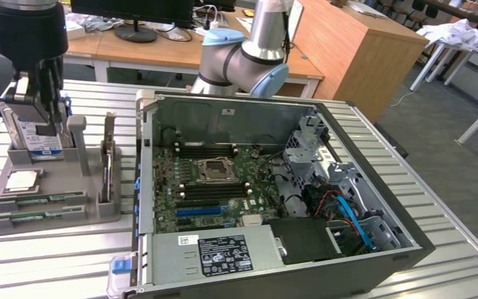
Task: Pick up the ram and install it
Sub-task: 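Pick up the ram and move it above insertion slot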
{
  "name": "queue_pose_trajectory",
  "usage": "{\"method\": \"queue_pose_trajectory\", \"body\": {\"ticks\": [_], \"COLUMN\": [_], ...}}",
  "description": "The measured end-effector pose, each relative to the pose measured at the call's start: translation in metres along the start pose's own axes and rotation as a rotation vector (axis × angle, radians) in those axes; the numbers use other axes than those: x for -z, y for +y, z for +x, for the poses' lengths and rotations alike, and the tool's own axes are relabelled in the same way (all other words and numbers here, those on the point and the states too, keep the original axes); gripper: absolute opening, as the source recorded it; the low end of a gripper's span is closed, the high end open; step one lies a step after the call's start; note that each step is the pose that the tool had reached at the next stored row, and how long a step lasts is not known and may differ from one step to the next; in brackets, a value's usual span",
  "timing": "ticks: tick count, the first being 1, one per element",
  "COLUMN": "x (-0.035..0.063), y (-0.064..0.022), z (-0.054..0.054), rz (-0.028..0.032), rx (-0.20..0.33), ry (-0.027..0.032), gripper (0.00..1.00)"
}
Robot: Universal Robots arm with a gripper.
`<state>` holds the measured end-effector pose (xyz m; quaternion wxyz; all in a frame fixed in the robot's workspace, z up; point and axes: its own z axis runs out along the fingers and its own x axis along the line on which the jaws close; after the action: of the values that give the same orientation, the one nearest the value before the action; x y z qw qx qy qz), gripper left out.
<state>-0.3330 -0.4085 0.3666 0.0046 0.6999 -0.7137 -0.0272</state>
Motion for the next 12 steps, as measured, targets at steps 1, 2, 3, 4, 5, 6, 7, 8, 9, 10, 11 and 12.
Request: {"method": "queue_pose_trajectory", "body": {"ticks": [1, 2, 3, 4, 5, 6, 7, 8, 9, 10, 11, 12], "x": [-0.0003, -0.0007, -0.001, -0.0013, -0.0016, -0.0019, -0.0022, -0.0025, -0.0028, -0.0031, -0.0034, -0.0038], "y": [0.0002, 0.0004, 0.0005, 0.0006, 0.0007, 0.0009, 0.001, 0.0012, 0.0014, 0.0015, 0.0017, 0.0019], "z": [0.0, 0.0001, 0.0001, 0.0001, 0.0001, 0.0001, 0.0002, 0.0002, 0.0002, 0.0003, 0.0003, 0.0003], "rz": [0.0001, 0.0001, 0.0001, 0.0001, 0.0, 0.0, 0.0, 0.0, 0.0, 0.0, 0.0, 0.0], "rx": [0.0, 0.0, 0.0, 0.0, 0.0, 0.0, 0.0, 0.0, 0.0, 0.0, 0.0, 0.0], "ry": [0.0, -0.0001, -0.0001, -0.0001, -0.0001, -0.0001, -0.0001, 0.0, -0.0001, -0.0001, -0.0002, -0.0002], "gripper": [0.36, 0.36, 0.36, 0.36, 0.36, 0.36, 0.36, 0.36, 0.36, 0.36, 0.36, 0.36]}}
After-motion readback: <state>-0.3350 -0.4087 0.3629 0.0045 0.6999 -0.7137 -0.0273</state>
